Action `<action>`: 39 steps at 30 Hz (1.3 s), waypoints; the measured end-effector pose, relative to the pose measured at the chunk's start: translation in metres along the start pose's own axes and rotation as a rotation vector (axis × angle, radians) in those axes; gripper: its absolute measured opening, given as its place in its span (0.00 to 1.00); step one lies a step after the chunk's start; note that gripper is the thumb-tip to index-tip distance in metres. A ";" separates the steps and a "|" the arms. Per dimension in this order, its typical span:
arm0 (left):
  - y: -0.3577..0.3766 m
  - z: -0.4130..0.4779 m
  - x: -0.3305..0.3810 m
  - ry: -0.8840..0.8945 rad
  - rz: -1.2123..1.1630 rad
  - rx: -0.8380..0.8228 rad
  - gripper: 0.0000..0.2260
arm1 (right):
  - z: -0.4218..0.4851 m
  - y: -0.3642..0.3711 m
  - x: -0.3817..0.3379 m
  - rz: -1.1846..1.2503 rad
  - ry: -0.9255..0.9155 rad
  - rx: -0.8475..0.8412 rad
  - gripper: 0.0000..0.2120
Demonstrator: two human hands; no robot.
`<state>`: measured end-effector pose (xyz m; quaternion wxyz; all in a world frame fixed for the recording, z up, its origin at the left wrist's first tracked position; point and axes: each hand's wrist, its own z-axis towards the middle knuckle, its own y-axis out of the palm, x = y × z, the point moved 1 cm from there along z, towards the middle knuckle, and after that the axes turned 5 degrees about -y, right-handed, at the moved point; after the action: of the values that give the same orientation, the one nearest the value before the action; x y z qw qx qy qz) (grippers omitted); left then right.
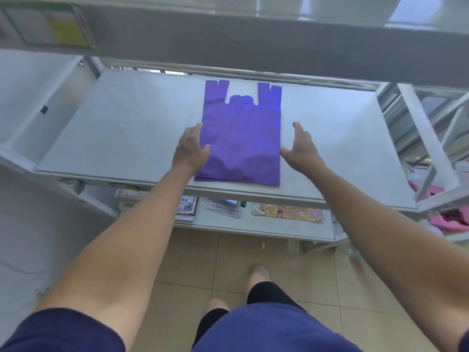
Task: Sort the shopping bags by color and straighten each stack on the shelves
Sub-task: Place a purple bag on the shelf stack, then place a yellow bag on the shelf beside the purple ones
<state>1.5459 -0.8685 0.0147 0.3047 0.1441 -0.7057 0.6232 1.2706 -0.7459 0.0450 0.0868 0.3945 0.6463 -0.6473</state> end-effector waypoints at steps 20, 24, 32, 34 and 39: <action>0.169 -0.259 0.366 1.138 0.193 -0.319 0.35 | -0.375 -0.235 0.186 -0.438 0.387 0.620 0.41; 0.246 -0.322 0.453 1.276 0.201 -0.392 0.36 | -0.449 -0.279 0.267 -0.428 0.598 0.672 0.41; 0.360 -0.426 0.576 1.401 0.259 -0.496 0.36 | -0.550 -0.372 0.394 -0.386 0.841 0.711 0.40; 0.380 -0.438 0.604 1.406 0.260 -0.504 0.36 | -0.561 -0.393 0.421 -0.370 0.872 0.714 0.39; 0.441 -0.449 0.678 1.446 0.241 -0.500 0.37 | -0.560 -0.443 0.492 -0.340 0.907 0.718 0.38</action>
<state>0.8769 -0.2343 0.0957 0.6432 -0.4493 -0.4621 0.4134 0.8865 0.0224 0.1613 -0.4409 0.5270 0.4140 -0.5970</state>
